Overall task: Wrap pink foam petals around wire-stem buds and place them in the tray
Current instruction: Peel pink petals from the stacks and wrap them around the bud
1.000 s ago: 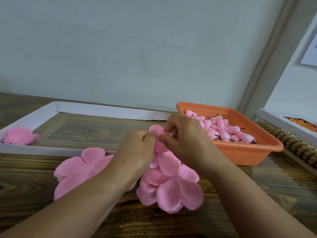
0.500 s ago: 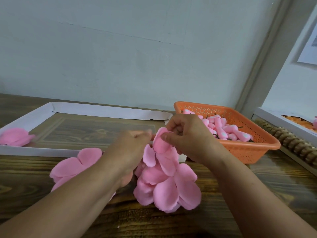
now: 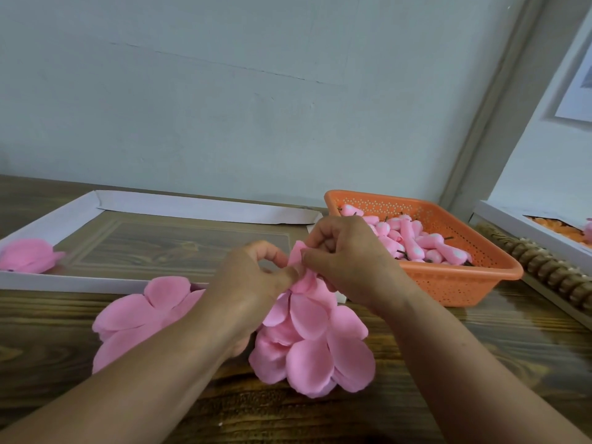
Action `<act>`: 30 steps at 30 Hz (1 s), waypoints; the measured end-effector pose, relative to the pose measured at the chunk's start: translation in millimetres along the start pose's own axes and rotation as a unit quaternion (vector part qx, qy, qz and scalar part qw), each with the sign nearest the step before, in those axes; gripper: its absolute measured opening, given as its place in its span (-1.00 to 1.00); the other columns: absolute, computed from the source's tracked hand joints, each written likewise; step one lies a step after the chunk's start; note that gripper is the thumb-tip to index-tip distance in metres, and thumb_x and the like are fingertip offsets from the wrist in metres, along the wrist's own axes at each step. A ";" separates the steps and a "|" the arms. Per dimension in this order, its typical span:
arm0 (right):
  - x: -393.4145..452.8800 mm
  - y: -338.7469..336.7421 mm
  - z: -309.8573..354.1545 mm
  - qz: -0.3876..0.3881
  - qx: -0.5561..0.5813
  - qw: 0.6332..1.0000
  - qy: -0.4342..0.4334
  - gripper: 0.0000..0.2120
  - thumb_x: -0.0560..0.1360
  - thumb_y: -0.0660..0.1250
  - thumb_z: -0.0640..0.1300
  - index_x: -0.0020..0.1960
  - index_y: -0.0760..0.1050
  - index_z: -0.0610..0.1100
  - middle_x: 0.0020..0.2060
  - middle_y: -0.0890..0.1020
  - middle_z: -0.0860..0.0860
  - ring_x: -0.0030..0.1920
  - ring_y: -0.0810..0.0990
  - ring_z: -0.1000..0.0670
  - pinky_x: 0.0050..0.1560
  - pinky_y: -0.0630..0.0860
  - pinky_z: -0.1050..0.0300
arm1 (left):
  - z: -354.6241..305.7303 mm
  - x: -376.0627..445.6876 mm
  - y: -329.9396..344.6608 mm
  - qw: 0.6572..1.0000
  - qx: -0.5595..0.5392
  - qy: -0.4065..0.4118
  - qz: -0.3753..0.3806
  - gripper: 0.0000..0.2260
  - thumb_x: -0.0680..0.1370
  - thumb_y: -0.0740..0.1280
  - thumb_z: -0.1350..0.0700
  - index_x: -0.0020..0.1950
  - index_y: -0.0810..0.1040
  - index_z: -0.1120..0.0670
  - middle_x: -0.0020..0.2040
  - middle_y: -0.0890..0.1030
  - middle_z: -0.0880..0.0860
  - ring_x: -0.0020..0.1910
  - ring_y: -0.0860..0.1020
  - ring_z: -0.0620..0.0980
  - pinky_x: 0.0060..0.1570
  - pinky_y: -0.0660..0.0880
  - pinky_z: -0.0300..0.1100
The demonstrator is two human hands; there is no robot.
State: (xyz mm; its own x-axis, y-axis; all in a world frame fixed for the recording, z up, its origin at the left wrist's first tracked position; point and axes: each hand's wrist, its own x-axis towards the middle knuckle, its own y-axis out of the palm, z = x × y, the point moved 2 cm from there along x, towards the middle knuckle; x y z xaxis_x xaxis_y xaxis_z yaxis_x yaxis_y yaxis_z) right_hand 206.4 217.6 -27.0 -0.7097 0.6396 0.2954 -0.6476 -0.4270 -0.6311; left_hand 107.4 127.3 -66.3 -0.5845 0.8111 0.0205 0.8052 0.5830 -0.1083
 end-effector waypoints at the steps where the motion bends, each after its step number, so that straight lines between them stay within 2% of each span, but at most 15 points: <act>1: -0.1 -0.5 0.4 -0.001 0.001 1.000 -0.002 -0.78 0.47 0.36 -0.25 -0.32 0.43 -0.12 -0.49 0.48 -0.08 -0.54 0.36 0.06 -0.53 0.28 0.25 | -0.8 -0.6 0.2 1.000 -0.009 0.001 0.004 -0.84 0.44 0.47 0.02 -0.12 0.58 0.08 -0.17 0.68 0.19 -0.20 0.61 0.14 -0.22 0.49 -0.07; 4: -0.6 -3.6 -0.3 -0.004 0.021 1.000 -0.001 -0.80 0.46 0.37 -0.25 -0.31 0.45 -0.14 -0.53 0.47 -0.06 -0.57 0.36 0.06 -0.54 0.29 0.26 | -0.5 0.7 -0.1 0.999 -0.048 -0.015 0.000 -0.84 0.57 0.31 0.03 -0.08 0.63 0.07 -0.14 0.69 0.11 -0.09 0.62 0.12 -0.02 0.55 0.05; 5: -0.8 -4.1 -0.5 -0.004 0.022 1.000 0.000 -0.80 0.46 0.37 -0.25 -0.31 0.45 -0.13 -0.54 0.45 -0.04 -0.58 0.35 0.07 -0.56 0.28 0.28 | 0.8 1.8 -0.7 0.998 -0.059 -0.025 -0.003 -0.81 0.60 0.27 0.06 -0.10 0.63 0.08 -0.16 0.68 0.11 -0.11 0.61 0.12 -0.03 0.55 0.04; 8: -0.7 -2.8 0.1 0.003 0.020 1.000 -0.004 -0.80 0.48 0.36 -0.25 -0.30 0.45 -0.11 -0.51 0.46 -0.06 -0.58 0.35 0.08 -0.56 0.27 0.28 | 1.6 2.7 -0.9 0.997 -0.074 -0.032 0.005 -0.86 0.58 0.31 0.17 -0.06 0.65 0.15 -0.17 0.69 0.11 -0.13 0.61 0.10 -0.09 0.52 -0.05; 11: -0.6 -2.0 0.6 -0.001 0.018 1.000 -0.007 -0.82 0.49 0.35 -0.24 -0.28 0.46 -0.12 -0.48 0.49 -0.11 -0.54 0.37 0.04 -0.50 0.30 0.23 | 1.4 2.5 -2.2 0.995 -0.095 -0.039 0.007 -0.90 0.53 0.36 0.21 -0.01 0.65 0.18 -0.10 0.69 0.17 -0.06 0.63 0.16 0.01 0.56 0.03; 16: 0.2 -1.8 0.1 -0.017 0.032 0.999 -0.010 -0.89 0.49 0.34 -0.27 -0.22 0.53 -0.23 -0.55 0.45 -0.03 -0.60 0.35 0.13 -0.58 0.26 0.31 | 0.9 1.3 -1.4 0.994 -0.100 -0.051 0.009 -0.94 0.51 0.39 0.17 -0.08 0.64 0.13 -0.17 0.68 0.15 -0.21 0.60 0.11 -0.14 0.49 0.00; 18: 0.5 -1.8 0.3 -0.020 0.028 0.999 -0.012 -0.89 0.49 0.34 -0.27 -0.21 0.54 -0.25 -0.55 0.45 -0.03 -0.61 0.35 0.13 -0.58 0.26 0.31 | 1.4 1.5 -1.1 0.992 -0.109 -0.056 0.017 -0.93 0.53 0.36 0.19 -0.07 0.65 0.13 -0.15 0.70 0.15 -0.20 0.61 0.10 -0.13 0.53 0.01; 21: -0.2 -2.7 2.3 -0.020 0.035 0.999 -0.018 -0.89 0.48 0.35 -0.28 -0.23 0.54 -0.23 -0.50 0.49 -0.10 -0.59 0.35 0.13 -0.55 0.27 0.30 | 0.6 1.0 -0.3 0.988 -0.137 -0.060 0.036 -0.89 0.55 0.33 0.23 -0.04 0.65 0.14 -0.13 0.71 0.14 -0.18 0.65 0.06 -0.18 0.59 -0.11; 23: 0.0 -2.7 2.8 -0.018 0.023 0.999 -0.024 -0.88 0.48 0.35 -0.28 -0.24 0.54 -0.20 -0.49 0.50 -0.07 -0.58 0.36 0.13 -0.52 0.28 0.30 | -0.2 0.5 -0.2 0.986 -0.147 -0.067 0.040 -0.89 0.55 0.32 0.23 -0.01 0.64 0.15 -0.12 0.71 0.14 -0.19 0.65 0.06 -0.18 0.59 -0.11; 25: 1.1 -3.2 1.7 -0.023 0.025 0.999 -0.023 -0.85 0.46 0.34 -0.30 -0.27 0.52 -0.17 -0.56 0.48 0.09 -0.58 0.38 0.15 -0.52 0.27 0.34 | -2.1 -0.8 -0.1 0.986 -0.146 -0.067 0.041 -0.91 0.56 0.33 0.18 -0.02 0.62 0.14 -0.19 0.70 0.11 -0.25 0.64 0.03 -0.23 0.59 -0.11; 27: 2.3 -4.1 -1.0 -0.035 0.034 0.999 -0.018 -0.81 0.45 0.34 -0.33 -0.32 0.50 -0.16 -0.63 0.45 0.16 -0.59 0.39 0.17 -0.54 0.25 0.38 | -4.2 -2.9 0.1 0.989 -0.133 -0.049 0.048 -0.84 0.52 0.36 0.02 -0.06 0.59 0.11 -0.27 0.69 0.06 -0.29 0.65 0.00 -0.31 0.61 -0.12; 29: 2.8 -4.7 -4.4 -0.045 0.060 0.997 -0.006 -0.82 0.44 0.34 -0.34 -0.33 0.49 -0.18 -0.66 0.42 0.13 -0.64 0.35 0.16 -0.57 0.25 0.33 | -4.7 -4.6 2.4 0.993 -0.101 -0.027 0.064 -0.61 0.33 0.44 -0.16 -0.01 0.62 0.10 -0.16 0.70 0.08 -0.15 0.68 0.06 -0.14 0.64 -0.02; 30: 3.0 -4.7 -5.4 -0.048 0.073 0.996 0.000 -0.82 0.43 0.33 -0.35 -0.32 0.49 -0.20 -0.66 0.41 0.11 -0.65 0.33 0.16 -0.58 0.24 0.31 | -5.0 -5.8 3.6 0.994 -0.084 -0.018 0.067 -0.55 0.27 0.46 -0.16 0.03 0.63 0.09 -0.11 0.71 0.08 -0.09 0.68 0.08 -0.05 0.62 0.02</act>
State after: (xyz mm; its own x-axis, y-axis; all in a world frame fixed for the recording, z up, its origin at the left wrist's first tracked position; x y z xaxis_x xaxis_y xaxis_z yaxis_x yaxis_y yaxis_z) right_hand 208.8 224.9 -27.0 -0.6424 0.6819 0.3498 -0.7461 -0.4519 -0.4890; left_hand 114.1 124.9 -61.8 -0.4716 0.8816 -0.0182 0.8797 0.4718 0.0595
